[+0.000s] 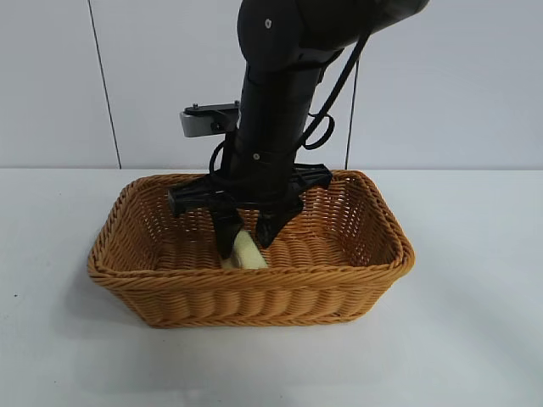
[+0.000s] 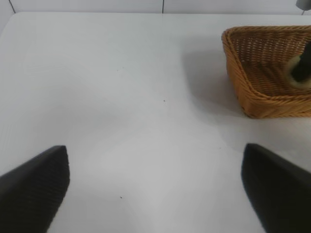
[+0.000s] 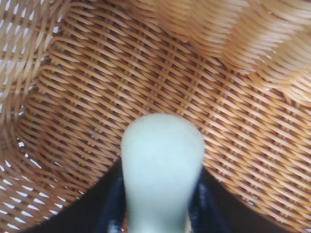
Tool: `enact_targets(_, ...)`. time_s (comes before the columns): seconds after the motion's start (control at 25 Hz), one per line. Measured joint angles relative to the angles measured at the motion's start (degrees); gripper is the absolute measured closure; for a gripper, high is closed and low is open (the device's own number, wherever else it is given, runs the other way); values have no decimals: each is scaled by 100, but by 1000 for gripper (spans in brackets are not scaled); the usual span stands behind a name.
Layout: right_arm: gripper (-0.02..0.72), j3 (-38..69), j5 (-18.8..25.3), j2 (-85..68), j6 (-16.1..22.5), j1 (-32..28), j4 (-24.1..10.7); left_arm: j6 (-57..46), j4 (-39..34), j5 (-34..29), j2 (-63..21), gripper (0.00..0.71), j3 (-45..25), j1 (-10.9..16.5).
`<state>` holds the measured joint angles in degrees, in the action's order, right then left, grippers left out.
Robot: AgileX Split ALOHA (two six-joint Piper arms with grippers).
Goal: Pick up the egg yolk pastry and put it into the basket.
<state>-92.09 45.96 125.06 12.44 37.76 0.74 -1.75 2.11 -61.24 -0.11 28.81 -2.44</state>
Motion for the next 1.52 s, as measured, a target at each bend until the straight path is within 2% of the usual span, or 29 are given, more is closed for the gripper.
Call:
enact_targets(0.08,80,0,86,-19,0,0,0,0,-5,1,0,18,0,0)
enact_targets(0.16,45,-91,349,-25,0,0,0,0,-5,1,0,18,0,0)
enact_targets(0.4,27,-1030,1692,-25,-141,0,-127,0,-5,1,0,18,0,0)
enact_targets(0.56,27,-1903,2265,-25,-277,-6,-219,0,-5,1,0,18,0,0)
enact_targets(0.76,27,-2469,2313,-158,-295,-206,-445,0,-5,1,0,18,0,0)
enact_targets(0.96,27,-2503,2369,-182,-295,-643,-485,0,-5,1,0,18,0,0)
enact_targets(1.12,27,-2503,2369,-180,-295,-1185,-503,0,-5,1,0,18,0,0)
enact_targets(1.36,27,-2503,2369,-180,-295,-2139,-763,0,-5,1,0,18,0,0)
enact_targets(1.52,27,-2503,2369,-180,-295,-2719,-791,0,-5,1,0,18,0,0)
